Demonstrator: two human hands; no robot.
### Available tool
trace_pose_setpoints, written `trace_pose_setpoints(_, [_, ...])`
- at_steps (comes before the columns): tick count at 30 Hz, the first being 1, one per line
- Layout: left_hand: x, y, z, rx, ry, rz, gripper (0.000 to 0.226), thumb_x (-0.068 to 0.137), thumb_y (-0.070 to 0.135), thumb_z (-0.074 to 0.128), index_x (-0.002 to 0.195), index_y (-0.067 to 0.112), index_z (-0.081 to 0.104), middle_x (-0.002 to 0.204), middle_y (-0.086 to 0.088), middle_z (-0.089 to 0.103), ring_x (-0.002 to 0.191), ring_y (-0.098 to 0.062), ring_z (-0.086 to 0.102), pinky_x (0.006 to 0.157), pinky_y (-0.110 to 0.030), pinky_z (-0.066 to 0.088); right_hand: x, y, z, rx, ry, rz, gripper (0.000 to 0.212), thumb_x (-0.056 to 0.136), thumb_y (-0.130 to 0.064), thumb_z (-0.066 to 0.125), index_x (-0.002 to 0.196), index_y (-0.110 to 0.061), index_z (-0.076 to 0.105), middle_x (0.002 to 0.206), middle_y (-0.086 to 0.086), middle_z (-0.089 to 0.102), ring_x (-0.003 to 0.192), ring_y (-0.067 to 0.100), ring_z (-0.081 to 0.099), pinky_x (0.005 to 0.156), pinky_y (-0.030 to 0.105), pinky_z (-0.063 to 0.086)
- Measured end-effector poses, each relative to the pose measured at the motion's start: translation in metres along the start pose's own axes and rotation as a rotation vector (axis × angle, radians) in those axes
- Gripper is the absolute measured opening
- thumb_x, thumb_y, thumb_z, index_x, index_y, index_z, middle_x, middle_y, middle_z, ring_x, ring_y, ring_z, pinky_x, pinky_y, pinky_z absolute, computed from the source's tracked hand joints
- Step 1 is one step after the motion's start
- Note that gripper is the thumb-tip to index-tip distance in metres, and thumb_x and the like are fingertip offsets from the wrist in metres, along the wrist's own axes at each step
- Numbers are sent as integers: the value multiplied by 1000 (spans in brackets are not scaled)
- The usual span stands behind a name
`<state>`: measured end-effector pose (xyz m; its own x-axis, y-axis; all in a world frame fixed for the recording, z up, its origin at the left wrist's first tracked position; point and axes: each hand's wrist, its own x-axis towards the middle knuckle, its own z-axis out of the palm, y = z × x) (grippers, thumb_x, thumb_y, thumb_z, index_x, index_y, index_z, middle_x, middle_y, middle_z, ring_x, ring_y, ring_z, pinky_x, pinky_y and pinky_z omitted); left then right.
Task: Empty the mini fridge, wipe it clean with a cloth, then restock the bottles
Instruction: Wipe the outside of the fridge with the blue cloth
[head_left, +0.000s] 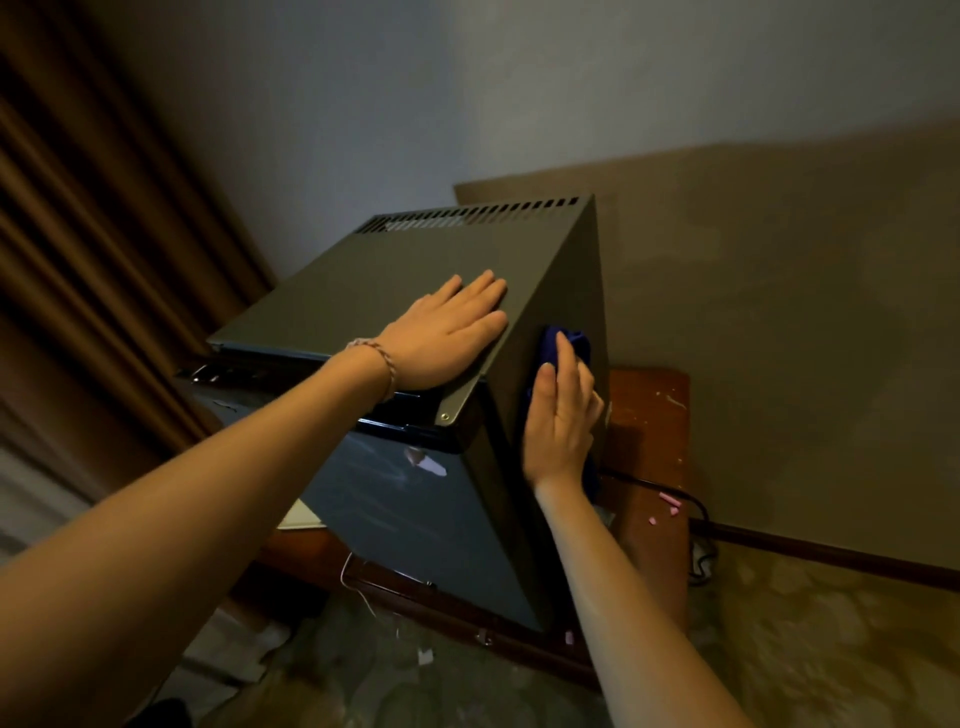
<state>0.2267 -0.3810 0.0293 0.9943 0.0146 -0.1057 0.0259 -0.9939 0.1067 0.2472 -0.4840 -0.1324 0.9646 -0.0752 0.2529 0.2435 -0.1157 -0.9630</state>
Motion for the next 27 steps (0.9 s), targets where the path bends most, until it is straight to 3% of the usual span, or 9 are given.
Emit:
trace_pose_setpoints(4, [-13, 9, -1, -14, -13, -17, 54, 107, 41, 20, 157, 25, 5, 164, 7, -4, 151, -19, -6, 123, -40, 1, -36, 0, -1, 12, 3, 26, 57, 98, -56, 19, 149, -38, 37, 154, -2, 38, 137, 19, 32, 108, 37, 26])
trace_pose_setpoints(10, [-32, 9, 9, 2, 36, 20, 54, 108, 38, 19, 157, 23, 6, 165, 6, -3, 151, -19, -6, 122, -36, 1, -97, -30, 7, 9, 134, -107, 54, 101, -61, 11, 145, -43, 36, 147, 3, 46, 127, 25, 40, 92, 50, 39])
trace_pose_setpoints(15, [-29, 0, 15, 37, 67, 65, 62, 102, 48, 12, 157, 20, 10, 165, 2, 2, 152, -22, 0, 123, -44, 7, -73, -57, 4, 19, 149, -149, 64, 97, -65, 3, 147, -41, 37, 151, -2, 42, 135, 23, 35, 99, 51, 34])
trace_pose_setpoints(20, [-29, -1, 19, -82, 139, 50, 51, 107, 37, 25, 156, 23, 16, 164, 7, 7, 151, -18, 1, 123, -35, 3, -34, -24, 5, 34, 110, -164, 59, 99, -62, 9, 149, -43, 32, 153, -3, 40, 138, 23, 32, 103, 49, 32])
trace_pose_setpoints(23, [-31, 2, 19, -97, 151, 54, 52, 107, 38, 27, 156, 24, 17, 164, 8, 8, 151, -16, 1, 123, -35, 3, -13, 10, 9, 42, 87, -85, 58, 99, -55, 15, 149, -37, 38, 152, 1, 42, 136, 27, 37, 101, 32, 25])
trace_pose_setpoints(27, [-32, 6, 18, -86, 130, 40, 75, 88, 56, 22, 156, 25, 15, 164, 10, 8, 151, -16, 1, 122, -33, 5, 2, 53, 13, 6, 63, -11, 51, 102, -43, 26, 148, -28, 43, 149, 7, 46, 135, 31, 42, 94, 11, 12])
